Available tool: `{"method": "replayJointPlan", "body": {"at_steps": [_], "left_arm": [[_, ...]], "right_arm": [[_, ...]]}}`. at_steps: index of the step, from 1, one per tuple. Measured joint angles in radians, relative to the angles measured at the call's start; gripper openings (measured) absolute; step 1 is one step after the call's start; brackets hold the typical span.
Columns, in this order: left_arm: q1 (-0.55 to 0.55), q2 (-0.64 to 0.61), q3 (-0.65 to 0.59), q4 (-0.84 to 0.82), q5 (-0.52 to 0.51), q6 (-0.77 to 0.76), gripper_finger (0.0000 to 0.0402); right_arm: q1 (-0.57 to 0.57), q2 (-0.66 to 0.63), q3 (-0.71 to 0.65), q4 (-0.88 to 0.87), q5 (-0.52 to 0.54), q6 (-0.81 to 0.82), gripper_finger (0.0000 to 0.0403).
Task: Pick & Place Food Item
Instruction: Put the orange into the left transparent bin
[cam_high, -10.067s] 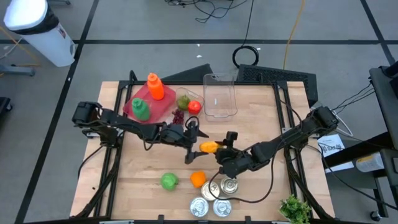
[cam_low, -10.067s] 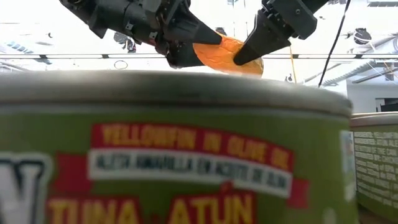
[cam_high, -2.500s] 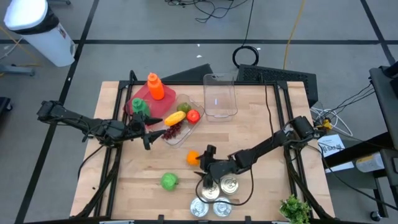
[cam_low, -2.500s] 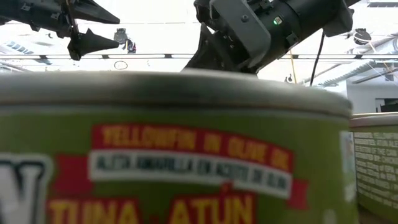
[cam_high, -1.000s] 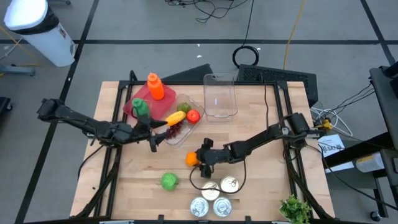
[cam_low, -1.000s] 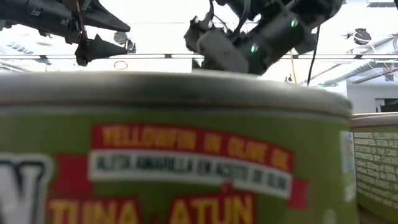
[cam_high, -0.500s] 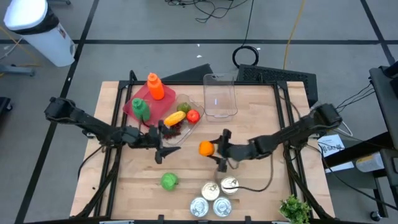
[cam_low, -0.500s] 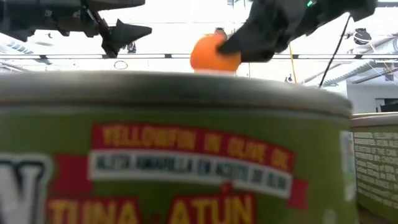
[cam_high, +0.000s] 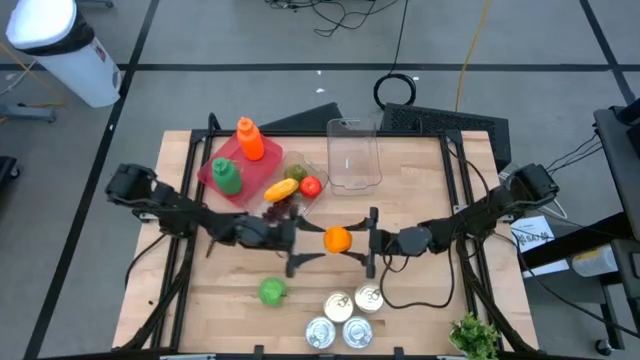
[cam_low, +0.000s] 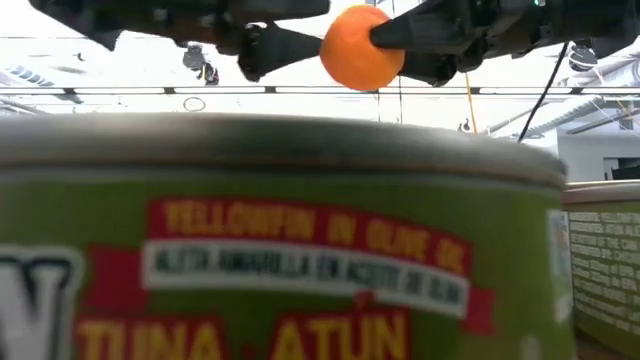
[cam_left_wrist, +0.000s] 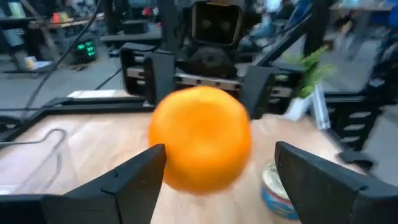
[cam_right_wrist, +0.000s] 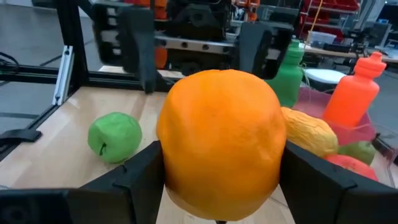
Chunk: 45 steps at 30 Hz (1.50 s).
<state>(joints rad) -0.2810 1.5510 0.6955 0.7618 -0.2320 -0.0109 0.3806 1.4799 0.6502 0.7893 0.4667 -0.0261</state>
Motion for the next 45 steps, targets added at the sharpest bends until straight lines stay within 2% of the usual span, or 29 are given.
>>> {"method": "replayJointPlan", "body": {"at_steps": [7, 10, 14, 16, 20, 25, 29, 33, 37, 39, 42, 45], "left_arm": [[0.002, 0.121, 0.162, -0.107, -0.088, 0.040, 0.0345], [0.010, 0.136, 0.179, -0.106, -0.079, 0.036, 0.0355], [0.022, 0.138, 0.180, -0.102, -0.011, 0.026, 0.0358], [0.028, 0.138, 0.180, -0.102, 0.030, 0.008, 0.0344], [0.034, 0.137, 0.180, -0.112, 0.056, -0.006, 0.0279], [0.047, 0.108, 0.180, -0.145, 0.064, -0.046, 0.0279], [0.046, 0.007, 0.180, -0.312, -0.007, -0.052, 0.0279], [0.041, -0.138, 0.180, -0.505, -0.144, -0.063, 0.0279], [0.085, -0.269, 0.180, -0.744, -0.254, -0.191, 0.0279], [0.131, -0.311, 0.180, -0.874, -0.255, -0.278, 0.0279], [0.203, -0.318, 0.180, -1.041, -0.201, -0.392, 0.0279], [0.253, -0.272, 0.179, -1.097, -0.158, -0.454, 0.0279]], "right_arm": [[0.016, 0.001, -0.003, -0.007, -0.018, -0.024, 0.0256], [0.016, 0.000, -0.003, -0.001, -0.018, -0.026, 0.0256], [0.017, 0.001, -0.002, 0.005, -0.025, -0.027, 0.0256], [0.018, 0.001, -0.002, 0.008, -0.024, -0.025, 0.0256], [0.018, 0.001, -0.002, 0.008, -0.022, -0.011, 0.0258], [0.017, 0.000, 0.001, 0.009, -0.026, 0.015, 0.0289], [0.020, -0.039, 0.003, -0.042, -0.022, -0.035, 0.0316], [0.022, -0.105, 0.003, -0.108, -0.026, -0.039, 0.0329], [0.021, -0.176, 0.003, -0.176, -0.026, -0.039, 0.0328], [0.021, -0.196, 0.003, -0.195, -0.026, -0.039, 0.0325], [0.021, -0.206, 0.003, -0.192, -0.026, -0.039, 0.0323], [0.020, -0.206, 0.002, -0.198, -0.025, -0.039, 0.0323]]}}
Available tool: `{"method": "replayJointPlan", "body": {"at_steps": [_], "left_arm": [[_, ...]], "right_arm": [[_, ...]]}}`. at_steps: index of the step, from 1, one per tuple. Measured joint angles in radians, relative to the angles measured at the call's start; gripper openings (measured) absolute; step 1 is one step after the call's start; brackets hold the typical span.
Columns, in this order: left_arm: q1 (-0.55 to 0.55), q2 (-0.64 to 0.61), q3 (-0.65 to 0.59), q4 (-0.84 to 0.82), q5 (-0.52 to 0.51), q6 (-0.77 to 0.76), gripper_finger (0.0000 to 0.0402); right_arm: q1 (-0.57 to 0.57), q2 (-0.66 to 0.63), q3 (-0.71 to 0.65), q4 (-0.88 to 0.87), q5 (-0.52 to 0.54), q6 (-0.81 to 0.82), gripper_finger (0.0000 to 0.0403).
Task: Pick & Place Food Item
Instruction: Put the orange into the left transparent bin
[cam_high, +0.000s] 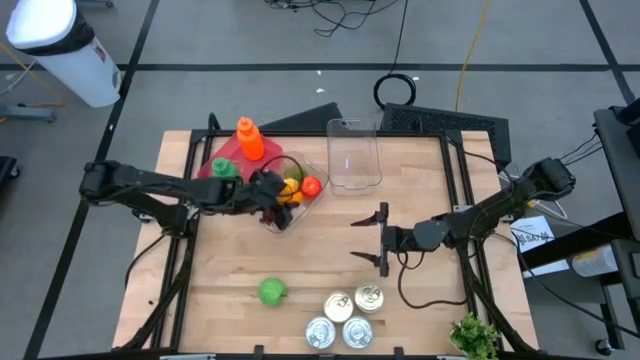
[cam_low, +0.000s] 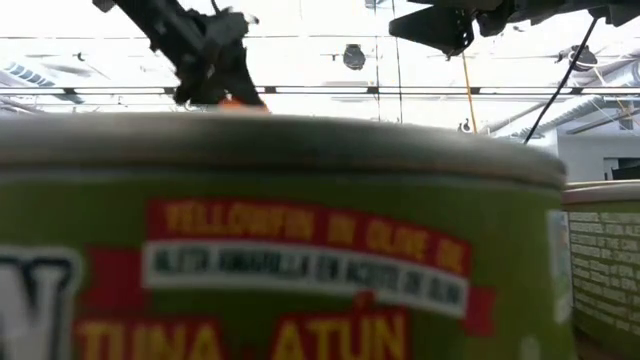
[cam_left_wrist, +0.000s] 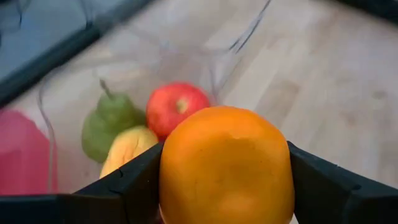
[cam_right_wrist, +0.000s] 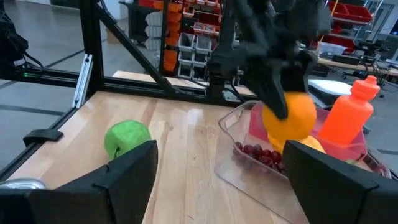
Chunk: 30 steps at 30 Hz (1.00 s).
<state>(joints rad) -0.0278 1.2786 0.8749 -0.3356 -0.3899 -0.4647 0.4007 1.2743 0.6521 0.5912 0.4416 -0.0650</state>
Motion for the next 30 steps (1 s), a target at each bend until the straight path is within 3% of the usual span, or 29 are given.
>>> {"method": "replayJointPlan", "body": {"at_steps": [12, 24, 25, 28, 30], "left_arm": [[0.054, 0.220, 0.000, 0.057, 0.052, -0.043, 0.0279], [0.068, 0.284, 0.000, 0.106, 0.052, -0.048, 0.0279], [0.068, 0.285, 0.000, 0.105, 0.052, -0.056, 0.0285], [0.071, 0.286, 0.000, 0.105, 0.052, -0.068, 0.0365], [0.071, 0.286, 0.000, 0.105, 0.051, -0.058, 0.0372]], "right_arm": [[0.000, 0.001, 0.000, -0.001, 0.001, 0.000, 0.0321], [0.000, 0.001, -0.001, -0.005, 0.002, 0.000, 0.0322], [0.000, 0.001, -0.001, -0.006, 0.002, 0.000, 0.0322], [0.000, 0.001, -0.001, -0.007, 0.002, 0.001, 0.0322], [0.000, 0.001, -0.001, -0.006, 0.002, 0.001, 0.0322]]}}
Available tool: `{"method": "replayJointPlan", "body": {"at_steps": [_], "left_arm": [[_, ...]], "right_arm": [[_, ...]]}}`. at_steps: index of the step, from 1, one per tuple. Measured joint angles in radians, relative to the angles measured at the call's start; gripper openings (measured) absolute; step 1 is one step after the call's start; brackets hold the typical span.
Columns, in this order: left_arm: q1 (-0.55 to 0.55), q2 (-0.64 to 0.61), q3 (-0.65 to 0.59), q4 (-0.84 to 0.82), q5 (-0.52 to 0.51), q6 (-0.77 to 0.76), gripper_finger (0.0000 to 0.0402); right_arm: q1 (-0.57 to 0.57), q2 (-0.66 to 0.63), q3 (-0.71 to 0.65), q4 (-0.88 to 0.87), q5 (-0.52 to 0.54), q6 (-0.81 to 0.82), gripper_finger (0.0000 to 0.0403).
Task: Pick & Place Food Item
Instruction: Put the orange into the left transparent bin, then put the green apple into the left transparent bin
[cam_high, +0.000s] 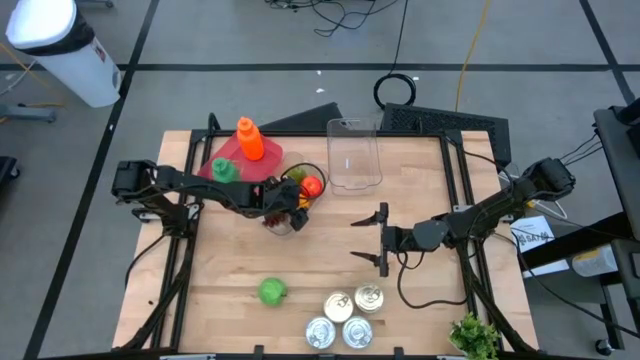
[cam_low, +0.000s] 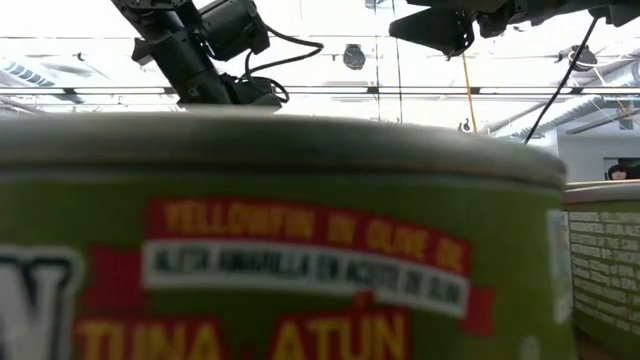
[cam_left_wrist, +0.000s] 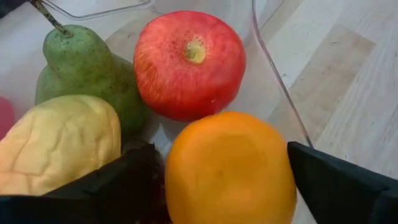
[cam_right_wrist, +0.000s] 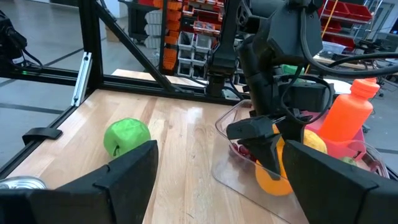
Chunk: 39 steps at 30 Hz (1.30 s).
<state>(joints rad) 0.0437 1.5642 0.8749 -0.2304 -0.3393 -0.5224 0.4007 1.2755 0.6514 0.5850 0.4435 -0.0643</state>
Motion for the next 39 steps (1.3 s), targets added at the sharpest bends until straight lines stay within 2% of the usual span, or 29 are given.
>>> {"method": "replayJointPlan", "body": {"at_steps": [4, 6, 11, 13, 16, 18, 28, 30, 34, 39], "left_arm": [[0.000, 0.000, 0.000, 0.004, 0.001, 0.025, 0.0297], [0.000, -0.007, 0.000, 0.009, 0.002, 0.053, 0.0274], [0.000, -0.073, 0.000, 0.027, 0.001, 0.112, 0.0276], [0.000, -0.104, 0.000, 0.028, -0.002, 0.121, 0.0303], [0.000, -0.145, 0.000, 0.031, -0.003, 0.117, 0.0364], [0.000, -0.151, 0.000, 0.029, -0.003, 0.108, 0.0386], [0.000, -0.151, -0.001, 0.030, 0.003, 0.095, 0.0325], [0.000, -0.186, -0.001, 0.022, 0.053, 0.092, 0.0315], [-0.016, -0.272, 0.000, 0.020, 0.297, 0.092, 0.0302], [-0.181, -0.345, 0.000, 0.019, 0.436, 0.129, 0.0300]], "right_arm": [[0.000, 0.000, 0.000, 0.000, 0.000, 0.000, 0.0322], [0.000, 0.000, 0.000, 0.000, 0.000, 0.000, 0.0322], [0.000, 0.000, 0.000, -0.003, 0.000, 0.000, 0.0322], [0.000, 0.000, -0.001, -0.004, 0.000, 0.000, 0.0322], [0.000, 0.000, -0.001, -0.004, 0.000, 0.000, 0.0322], [0.000, 0.000, -0.001, -0.004, 0.000, 0.000, 0.0322], [0.000, 0.000, -0.001, -0.003, 0.000, 0.001, 0.0322], [0.000, 0.000, -0.001, -0.003, 0.000, 0.001, 0.0322], [0.000, 0.000, -0.001, -0.007, 0.000, 0.001, 0.0322], [0.000, 0.000, -0.001, -0.025, 0.000, 0.038, 0.0322]]}}
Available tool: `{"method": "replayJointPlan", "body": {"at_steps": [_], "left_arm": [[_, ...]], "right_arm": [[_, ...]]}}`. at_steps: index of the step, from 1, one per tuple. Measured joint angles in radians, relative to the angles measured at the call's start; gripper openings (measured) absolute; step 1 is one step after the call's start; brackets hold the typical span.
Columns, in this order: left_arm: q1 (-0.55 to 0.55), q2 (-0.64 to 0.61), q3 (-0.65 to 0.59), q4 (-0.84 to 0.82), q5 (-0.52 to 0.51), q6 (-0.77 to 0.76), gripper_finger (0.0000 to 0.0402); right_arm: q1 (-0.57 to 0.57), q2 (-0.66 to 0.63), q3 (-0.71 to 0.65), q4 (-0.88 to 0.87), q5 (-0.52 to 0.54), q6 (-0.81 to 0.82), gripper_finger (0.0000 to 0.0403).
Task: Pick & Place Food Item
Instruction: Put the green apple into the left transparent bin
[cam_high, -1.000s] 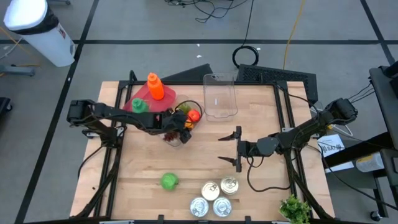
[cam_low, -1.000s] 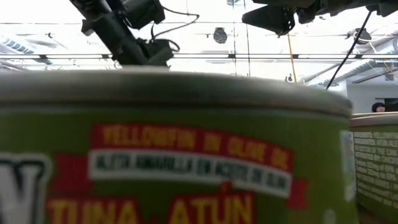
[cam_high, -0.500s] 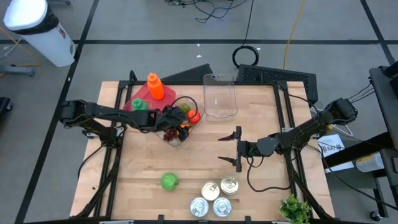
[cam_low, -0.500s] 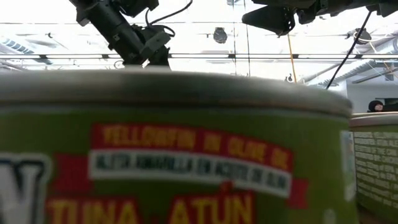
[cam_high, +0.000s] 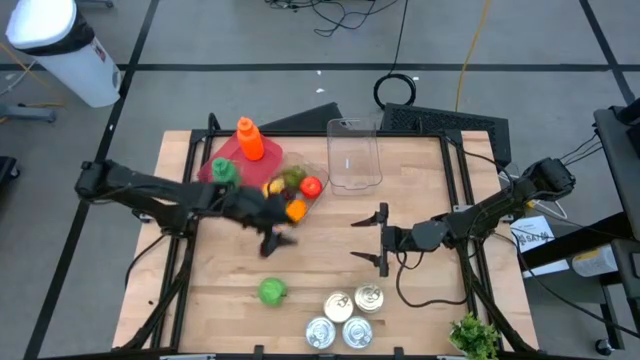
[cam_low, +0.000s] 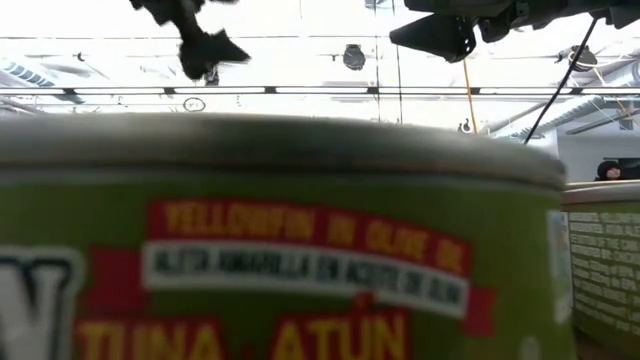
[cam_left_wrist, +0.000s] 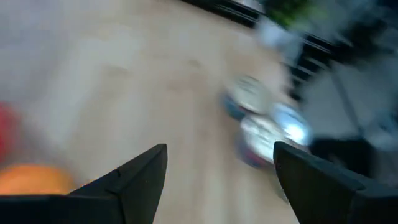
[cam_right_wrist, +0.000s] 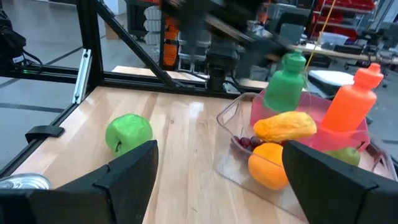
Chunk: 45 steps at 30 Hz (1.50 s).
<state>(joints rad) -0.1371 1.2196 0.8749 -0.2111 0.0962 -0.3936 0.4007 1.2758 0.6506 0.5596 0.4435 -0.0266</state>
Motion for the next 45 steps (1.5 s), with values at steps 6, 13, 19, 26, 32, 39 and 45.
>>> {"method": "replayJointPlan", "body": {"at_steps": [6, 13, 19, 26, 32, 39, 45], "left_arm": [[-0.312, 0.021, 0.000, 0.004, -0.071, -0.035, 0.0302], [-0.510, 0.169, 0.000, -0.036, -0.213, -0.173, 0.0303], [-0.536, 0.234, 0.000, -0.188, -0.220, -0.304, 0.0303], [-0.533, 0.283, 0.000, -0.202, -0.258, -0.305, 0.0303], [-0.524, 0.333, 0.000, -0.159, -0.258, -0.270, 0.0303], [-0.501, 0.352, 0.000, -0.017, -0.262, -0.262, 0.0301], [-0.477, 0.352, 0.000, 0.048, -0.266, -0.145, 0.0294]], "right_arm": [[0.000, 0.000, 0.000, -0.012, 0.000, 0.015, 0.0322], [0.000, 0.000, 0.000, -0.012, 0.000, 0.015, 0.0322], [0.000, 0.000, 0.000, -0.012, 0.000, 0.015, 0.0322], [0.000, 0.000, 0.000, -0.011, 0.001, 0.015, 0.0322], [0.000, 0.000, 0.000, -0.012, 0.001, 0.015, 0.0322], [0.000, 0.000, 0.000, -0.012, 0.001, 0.015, 0.0322], [0.000, 0.000, 0.000, -0.012, 0.001, 0.015, 0.0322]]}}
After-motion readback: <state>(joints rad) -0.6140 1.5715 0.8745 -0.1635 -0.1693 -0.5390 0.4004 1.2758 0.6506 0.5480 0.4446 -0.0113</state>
